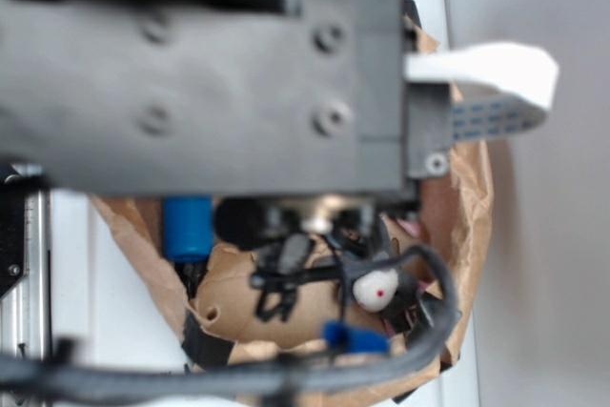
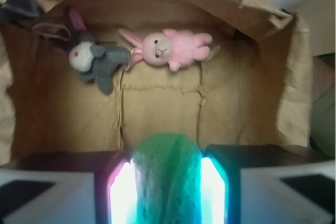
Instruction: Grab the green ball.
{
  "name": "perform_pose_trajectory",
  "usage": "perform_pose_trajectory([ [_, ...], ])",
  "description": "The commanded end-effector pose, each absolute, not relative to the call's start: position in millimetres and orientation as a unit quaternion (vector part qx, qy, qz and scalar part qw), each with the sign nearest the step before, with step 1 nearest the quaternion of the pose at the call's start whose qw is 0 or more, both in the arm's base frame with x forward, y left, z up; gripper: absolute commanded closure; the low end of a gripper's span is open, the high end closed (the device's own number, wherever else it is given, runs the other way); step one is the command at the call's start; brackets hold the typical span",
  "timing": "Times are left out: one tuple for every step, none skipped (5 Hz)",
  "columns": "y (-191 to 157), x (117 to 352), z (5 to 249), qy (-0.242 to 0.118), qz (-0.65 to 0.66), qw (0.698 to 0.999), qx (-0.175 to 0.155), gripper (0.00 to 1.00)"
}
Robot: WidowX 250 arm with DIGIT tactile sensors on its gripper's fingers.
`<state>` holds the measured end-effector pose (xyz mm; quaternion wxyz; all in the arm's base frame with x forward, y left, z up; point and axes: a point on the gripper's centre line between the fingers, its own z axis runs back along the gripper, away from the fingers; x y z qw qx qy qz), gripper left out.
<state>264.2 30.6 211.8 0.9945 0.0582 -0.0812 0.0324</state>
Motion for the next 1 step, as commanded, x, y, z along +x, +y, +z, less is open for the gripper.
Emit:
perform_pose_trajectory([
  [34.5,254.5,231.4,-0.110,0.041,0.991,0.072,1.00],
])
